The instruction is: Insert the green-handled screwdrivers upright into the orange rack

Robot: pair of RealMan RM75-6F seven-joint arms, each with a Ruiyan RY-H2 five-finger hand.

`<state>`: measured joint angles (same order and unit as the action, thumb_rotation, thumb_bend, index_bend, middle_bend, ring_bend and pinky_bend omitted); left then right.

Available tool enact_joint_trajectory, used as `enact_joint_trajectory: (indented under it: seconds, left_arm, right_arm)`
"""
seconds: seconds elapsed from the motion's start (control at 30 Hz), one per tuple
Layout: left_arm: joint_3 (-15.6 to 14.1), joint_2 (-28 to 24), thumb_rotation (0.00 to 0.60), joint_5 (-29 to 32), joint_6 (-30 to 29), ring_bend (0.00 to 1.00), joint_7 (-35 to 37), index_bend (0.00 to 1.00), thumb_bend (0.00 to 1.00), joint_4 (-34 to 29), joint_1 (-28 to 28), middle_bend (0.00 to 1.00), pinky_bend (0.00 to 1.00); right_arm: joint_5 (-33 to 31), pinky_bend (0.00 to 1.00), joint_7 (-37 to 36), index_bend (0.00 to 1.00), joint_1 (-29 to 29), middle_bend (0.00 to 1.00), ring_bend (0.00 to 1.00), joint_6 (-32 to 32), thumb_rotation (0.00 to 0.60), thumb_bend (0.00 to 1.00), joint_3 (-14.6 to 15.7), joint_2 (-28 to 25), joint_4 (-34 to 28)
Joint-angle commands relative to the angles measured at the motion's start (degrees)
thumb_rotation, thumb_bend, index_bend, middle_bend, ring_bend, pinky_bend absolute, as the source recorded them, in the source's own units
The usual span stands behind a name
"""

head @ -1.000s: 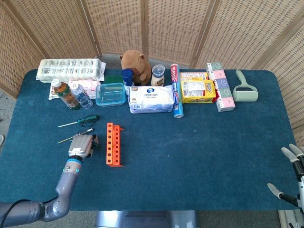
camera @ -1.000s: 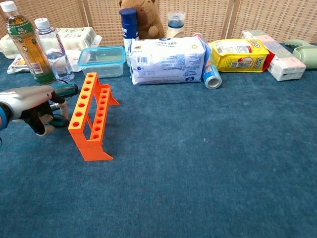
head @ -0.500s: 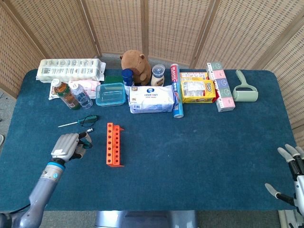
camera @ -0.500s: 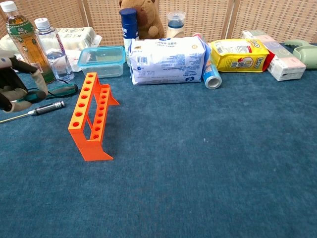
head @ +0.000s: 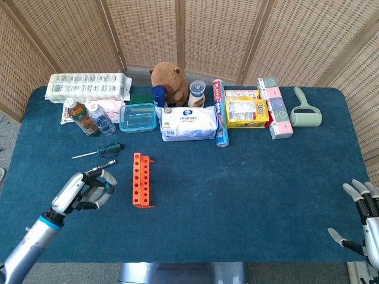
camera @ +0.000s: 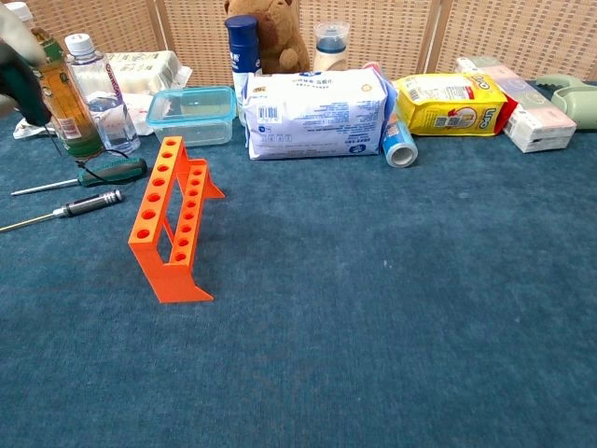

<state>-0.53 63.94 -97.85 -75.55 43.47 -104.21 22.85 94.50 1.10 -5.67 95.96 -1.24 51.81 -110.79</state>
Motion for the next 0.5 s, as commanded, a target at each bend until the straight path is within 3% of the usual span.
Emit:
enact_joint_trajectory:
  seconds: [0.03,0.27,0.5]
  left_arm:
    - [-4.4,-0.5,0.600,-9.9,-6.2,0.87,13.7,0.56,0.46,5.3,-1.5,0.90,0.91]
    - [-7.5,1.3,0.600,-12.9,-6.5,0.87,22.4,0.56,0.46,8.1,0.4,0.90,0.91]
    - [-8.6,3.0,0.600,-12.4,-6.4,0.87,23.1,0.56,0.46,9.0,1.3,0.90,0.91]
  right_arm:
    - [-0.1,0.00,0.0,0.13,0.0,0.11,0.02,-0.1,0.600,0.00,0.0,0.0,0.0]
    - [-0.1,0.00,-0.2,0.13,0.0,0.11,0.02,0.2,0.600,0.00,0.0,-0.1,-0.1]
    - [-0.1,0.00,-1.0,0.13,-0.1,0.11,0.02,0.5,0.600,0.00,-0.1,-0.4,0.0]
